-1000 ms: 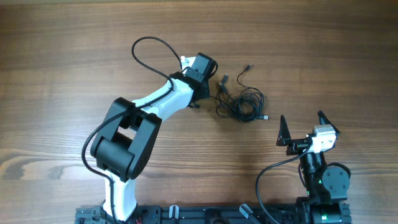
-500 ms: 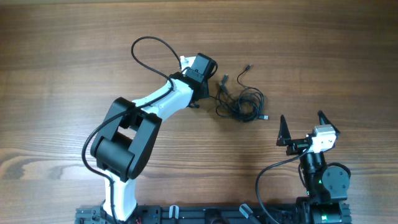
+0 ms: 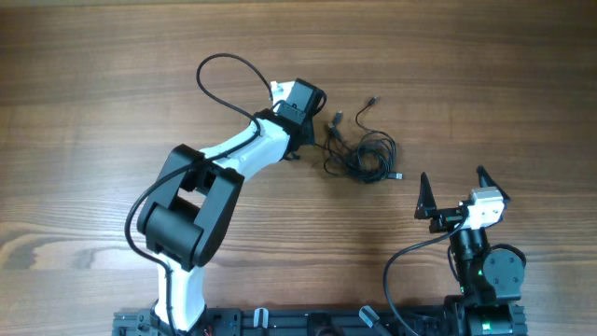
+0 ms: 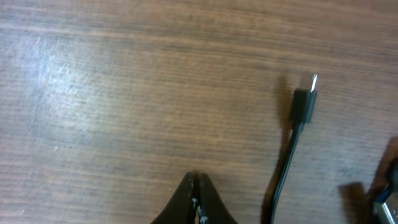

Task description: Untangle cables

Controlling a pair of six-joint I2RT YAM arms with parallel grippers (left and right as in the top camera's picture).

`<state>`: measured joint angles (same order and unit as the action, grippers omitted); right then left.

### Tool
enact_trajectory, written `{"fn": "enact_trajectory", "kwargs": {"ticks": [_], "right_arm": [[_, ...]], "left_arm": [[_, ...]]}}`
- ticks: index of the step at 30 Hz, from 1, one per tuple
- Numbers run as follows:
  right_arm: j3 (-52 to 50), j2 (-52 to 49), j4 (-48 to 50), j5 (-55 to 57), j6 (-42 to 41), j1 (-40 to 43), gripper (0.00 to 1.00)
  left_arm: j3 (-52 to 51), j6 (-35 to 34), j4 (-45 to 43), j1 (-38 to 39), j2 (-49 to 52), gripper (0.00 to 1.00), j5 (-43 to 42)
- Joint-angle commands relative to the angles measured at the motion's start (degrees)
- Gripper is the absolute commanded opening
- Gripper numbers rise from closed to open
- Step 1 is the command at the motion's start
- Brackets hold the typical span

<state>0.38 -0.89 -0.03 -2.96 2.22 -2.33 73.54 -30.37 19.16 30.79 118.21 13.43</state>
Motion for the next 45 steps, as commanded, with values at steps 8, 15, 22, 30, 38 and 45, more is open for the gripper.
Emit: {"fn": "enact_trajectory", "kwargs": {"ticks": [8,15,22,30,38,45], "right_arm": [[-0.11,0.61,0.15,-0.50,-0.74,-0.28,1.00],[-0.11,0.61,0.15,-0.50,-0.74,-0.28,1.00],[-0.11,0.61,0.15,-0.50,-0.74,-0.28,1.00],[-0.11,0.61,0.15,-0.50,-0.74,-0.28,1.00],[-0.11,0.28,0.85,-9.31,-16.37,-0.28,1.00],[1.18,-6.29,2.99,-21.55,-24.50,-0.28,1.00]], "left_arm": [[4.94,-0.07,9.53,-0.42,-2.71,0.52,-12.57],[3.98,-0.11,10.97,1.09,-0.70,0.82,-25.77],[3.98,-3.26,7.69,4.63,2.97,0.15,-28.00],[4.07,-2.91,10.36,0.33,0.85,0.04,-28.00],[4.07,2.05,14.84,-9.99,-0.48,0.04,-34.64],[4.07,10.73,16.76,-17.14,-0.94,0.04,-41.51]]}}
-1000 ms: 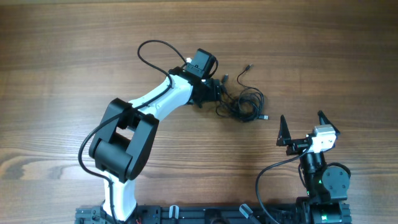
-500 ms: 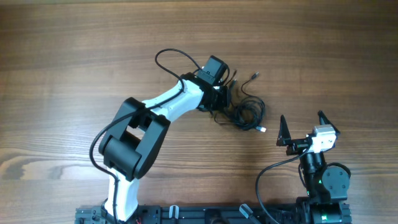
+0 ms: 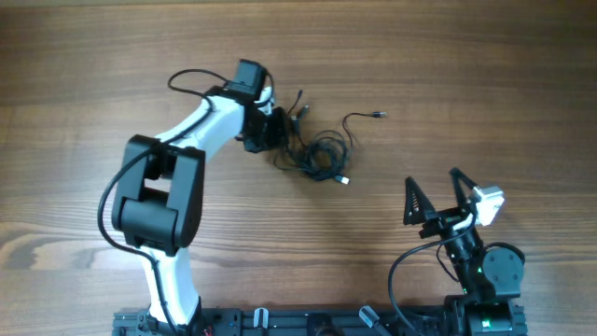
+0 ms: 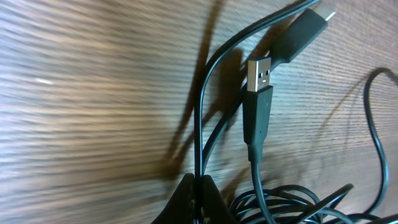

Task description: Untangle cables

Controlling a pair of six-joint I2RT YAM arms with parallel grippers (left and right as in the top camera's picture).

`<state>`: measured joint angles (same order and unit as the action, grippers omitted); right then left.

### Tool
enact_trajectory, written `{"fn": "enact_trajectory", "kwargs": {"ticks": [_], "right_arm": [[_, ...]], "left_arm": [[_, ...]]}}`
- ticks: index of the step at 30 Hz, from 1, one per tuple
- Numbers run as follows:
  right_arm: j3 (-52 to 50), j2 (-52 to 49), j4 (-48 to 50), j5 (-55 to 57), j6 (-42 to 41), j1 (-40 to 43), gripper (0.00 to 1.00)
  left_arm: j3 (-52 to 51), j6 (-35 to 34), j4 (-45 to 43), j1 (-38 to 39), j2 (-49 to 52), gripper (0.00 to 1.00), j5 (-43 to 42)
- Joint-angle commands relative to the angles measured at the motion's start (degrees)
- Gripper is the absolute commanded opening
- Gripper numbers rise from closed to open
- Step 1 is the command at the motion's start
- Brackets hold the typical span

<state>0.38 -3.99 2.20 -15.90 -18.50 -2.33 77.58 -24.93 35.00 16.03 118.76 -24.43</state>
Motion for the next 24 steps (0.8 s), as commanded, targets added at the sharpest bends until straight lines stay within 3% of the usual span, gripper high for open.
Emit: {"fn": "enact_trajectory", "kwargs": {"ticks": [1,6,13,15,16,18,19,22,23,24], "right_arm": [[2.51,-4.57,0.74,-9.40,-3.69,-0.28,1.00],[18.23,-18.88,-4.81,-12.83,1.64,-0.28,1.00],[46.60,-49.16,-29.59,-18.36,9.51,-0.31,1.00],[51.60,-57.48,-32.02,-19.15,7.10,-0.28,1.00],[52.70,-60.92,-31.15,-19.43,2.47,-0.28,1.00],[52.81,-65.33,-27.02,-23.98,-5.07,-0.31,0.98],[52.81,-68.67,-22.91,-30.93,-5.88,-0.42,0.75],[52.81,-75.36,-15.19,-40.74,-5.95,-2.32,0.21],[52.81,-77.13,-14.58,-40.50,-5.92,-3.45,0.09],[52.81,-78.25,-14.36,-39.74,-5.99,-4.31,0.04]], "left_arm": [[0.02,5.70,1.25,-3.08,-1.64,0.04,-3.67],[0.02,11.13,2.40,-4.92,-2.69,0.04,-4.11],[0.02,14.97,3.02,-4.92,-2.75,0.05,-4.04],[0.02,15.72,3.02,-4.92,-2.75,0.09,-2.56],[0.02,15.69,3.02,-4.92,-2.75,0.20,-1.64],[0.02,15.65,3.04,-4.92,-2.75,0.25,-1.46],[0.02,15.52,3.04,-4.92,-2.75,0.22,-1.49],[0.02,15.52,3.21,-4.85,-2.73,0.14,-1.49],[0.02,15.54,3.21,-4.85,-2.73,0.11,-1.49],[0.02,15.52,3.21,-4.85,-2.73,0.08,-1.49]]}}
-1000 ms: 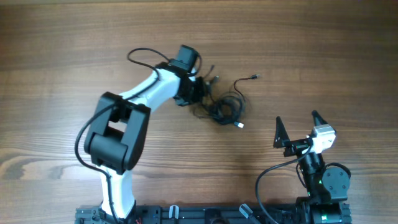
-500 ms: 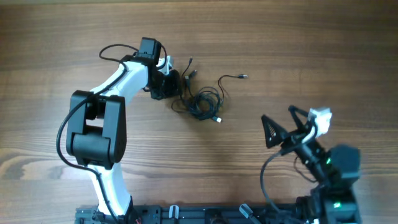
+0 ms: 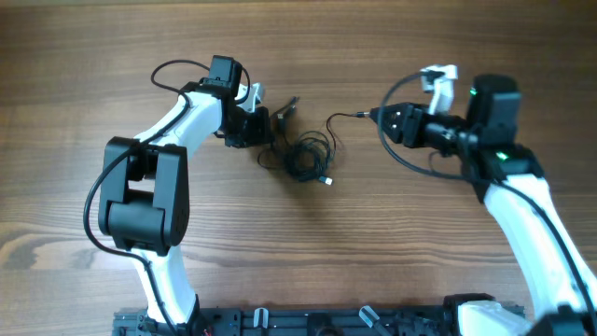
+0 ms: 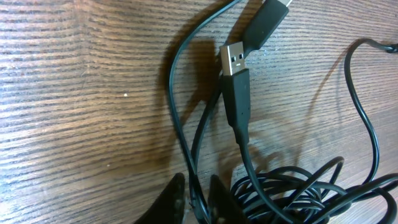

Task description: Untangle cables

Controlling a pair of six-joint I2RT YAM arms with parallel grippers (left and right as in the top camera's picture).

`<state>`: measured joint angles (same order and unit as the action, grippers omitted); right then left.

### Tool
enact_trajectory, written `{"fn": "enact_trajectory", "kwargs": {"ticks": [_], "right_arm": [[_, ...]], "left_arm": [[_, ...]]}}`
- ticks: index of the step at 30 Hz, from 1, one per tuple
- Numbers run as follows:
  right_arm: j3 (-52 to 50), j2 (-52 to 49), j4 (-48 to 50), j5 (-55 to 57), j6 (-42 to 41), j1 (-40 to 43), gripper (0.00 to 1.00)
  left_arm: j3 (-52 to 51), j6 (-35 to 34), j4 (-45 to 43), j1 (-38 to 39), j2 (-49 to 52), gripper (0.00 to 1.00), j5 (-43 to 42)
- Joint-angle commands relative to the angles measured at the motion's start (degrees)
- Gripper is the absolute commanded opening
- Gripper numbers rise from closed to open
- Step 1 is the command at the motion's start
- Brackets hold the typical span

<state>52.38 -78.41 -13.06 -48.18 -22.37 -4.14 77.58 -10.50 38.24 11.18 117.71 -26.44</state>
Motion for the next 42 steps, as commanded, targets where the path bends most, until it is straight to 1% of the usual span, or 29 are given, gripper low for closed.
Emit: {"fn": "enact_trajectory", "kwargs": {"ticks": [1,3,5,7,8,9,11,12,13,15,20,25,31,37,42], "right_arm": [[0.79,-5.95,1.64,-5.60,-3.30,-4.44,0.04],[0.79,-8.94,3.39,-2.75,-6.58,-7.17,0.05],[0.79,-11.30,6.03,-1.51,-11.30,-9.60,0.20],[0.79,-12.98,10.10,-1.60,-17.86,-11.23,0.26],[0.79,-13.68,12.57,-1.57,-22.99,-12.04,0.36],[0.79,-14.05,14.05,-1.51,-25.70,-12.66,0.41],[0.76,-14.49,15.67,2.47,-28.48,-14.16,0.41],[0.76,-14.78,15.56,7.76,-32.20,-15.58,0.49],[0.76,-14.95,15.56,10.54,-33.40,-16.79,0.53],[0.74,-15.04,15.41,14.67,-33.29,-18.91,0.56],[0.74,-15.04,13.75,26.12,-33.38,-23.91,0.56],[0.55,-15.06,12.35,36.68,-33.33,-27.87,0.57],[0.52,-16.39,12.37,36.81,-33.33,-28.17,0.57],[0.52,-22.58,12.57,36.09,-33.38,-28.17,0.58],[0.52,-24.90,15.10,34.29,-33.59,-28.17,0.60]], "left_arm": [[0.02,1.09,-0.04,0.00,-1.68,0.04,0.52],[0.02,1.09,-0.09,0.02,-1.68,0.04,0.52],[0.02,1.09,-0.13,0.26,-1.68,0.05,0.52],[0.02,1.09,-0.26,0.37,-1.68,0.08,0.52],[0.02,1.09,-0.26,0.37,-1.68,0.08,0.55],[0.02,1.09,-0.28,0.37,-1.68,0.10,0.55],[0.02,1.09,-0.48,0.37,-1.68,0.12,0.55],[0.02,1.09,-0.70,0.37,-1.68,0.10,0.55],[0.02,1.09,-0.72,0.37,-1.68,0.10,0.55],[0.02,1.09,-0.72,0.37,-1.68,0.09,0.55],[0.02,1.09,-0.72,0.37,-1.68,0.07,0.55],[0.02,1.09,-0.68,0.37,-1.68,0.09,0.55],[0.02,1.09,-0.70,0.37,-1.68,0.10,0.55],[0.02,1.09,-0.70,0.39,-1.68,0.11,0.55],[0.02,1.09,-1.09,0.44,-1.68,0.11,0.55]]}}
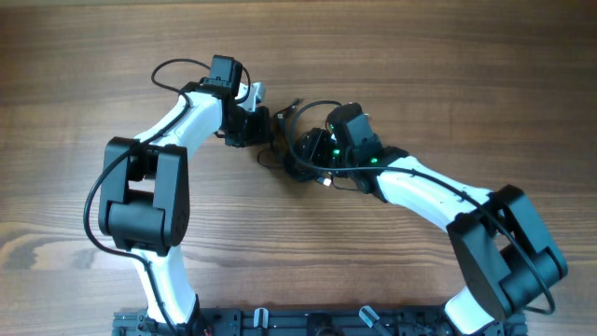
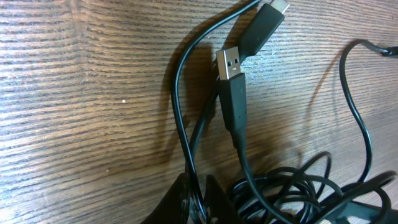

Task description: Untangle cables

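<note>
A tangle of black cables [image 1: 297, 162] lies at the middle of the wooden table [image 1: 84, 65]. In the left wrist view its coil [image 2: 292, 190] fills the lower right, and a USB-A plug [image 2: 229, 63] and a second black plug [image 2: 266, 22] stick up from it. My left gripper [image 2: 196, 200] is shut on a single strand [image 2: 181, 118] that rises from the coil; overhead the left gripper [image 1: 265, 133] is at the tangle's left edge. My right gripper [image 1: 312, 149] reaches in from the right and sits over the tangle. Its jaws are hidden under the wrist.
The two plug ends [image 1: 290, 106] point up and away from the tangle, between the two wrists. A loose loop of cable [image 1: 322, 105] arcs over toward the right wrist. Both arms stretch across the table's middle, meeting at the tangle.
My right arm has moved from the free cable end at the right to directly over the tangle. My left gripper stays in place, its jaws a little tighter on the strand.
At first my left gripper was shut beside the cables with nothing seen in it, and the right gripper was open near its base. Later the left gripper held a strand and the tangle lay farther left. Then the right gripper was at the free end; now it is at the tangle.
</note>
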Controlling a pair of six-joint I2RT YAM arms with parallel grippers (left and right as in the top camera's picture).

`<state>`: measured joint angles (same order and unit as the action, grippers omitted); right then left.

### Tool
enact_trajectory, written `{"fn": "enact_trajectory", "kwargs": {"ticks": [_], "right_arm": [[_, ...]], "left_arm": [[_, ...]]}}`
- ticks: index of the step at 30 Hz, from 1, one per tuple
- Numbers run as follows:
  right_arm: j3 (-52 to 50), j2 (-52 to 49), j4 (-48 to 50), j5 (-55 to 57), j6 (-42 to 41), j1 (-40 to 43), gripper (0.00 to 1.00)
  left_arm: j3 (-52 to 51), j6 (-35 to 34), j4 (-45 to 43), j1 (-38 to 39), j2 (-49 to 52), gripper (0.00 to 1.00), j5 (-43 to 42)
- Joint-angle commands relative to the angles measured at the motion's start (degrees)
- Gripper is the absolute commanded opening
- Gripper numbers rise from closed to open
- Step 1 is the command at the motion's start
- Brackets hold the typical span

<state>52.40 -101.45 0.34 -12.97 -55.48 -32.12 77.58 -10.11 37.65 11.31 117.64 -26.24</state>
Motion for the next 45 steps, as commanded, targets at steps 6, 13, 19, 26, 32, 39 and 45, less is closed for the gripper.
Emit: {"fn": "enact_trajectory", "kwargs": {"ticks": [6,13,19,26,32,39,45], "right_arm": [[0.50,-2.23,4.66,-0.52,-0.42,-0.24,0.60],[0.50,-2.25,5.20,3.17,-0.48,-1.01,0.60],[0.48,-3.63,8.26,5.29,-0.66,-2.08,0.54],[0.48,-10.32,14.38,5.29,-4.46,-3.08,0.54],[0.48,-12.20,15.54,5.22,-4.52,-3.06,0.04],[0.48,-6.84,20.55,-9.77,-1.84,0.70,0.04],[0.50,-2.89,23.69,-25.86,-3.39,7.39,0.04]], "left_arm": [[0.02,0.70,-0.98,1.42,-1.62,0.11,0.35],[0.02,0.70,-1.46,2.95,-1.62,0.10,1.46],[0.02,0.70,-1.46,3.06,-1.62,0.10,1.46],[0.02,0.66,-1.40,3.06,-1.62,0.07,4.26],[0.02,0.63,-1.33,3.06,-1.62,0.07,5.35],[0.02,-0.50,-0.72,3.04,-1.62,0.07,10.93],[0.02,-1.27,-0.74,2.95,-1.62,0.08,10.91]]}}
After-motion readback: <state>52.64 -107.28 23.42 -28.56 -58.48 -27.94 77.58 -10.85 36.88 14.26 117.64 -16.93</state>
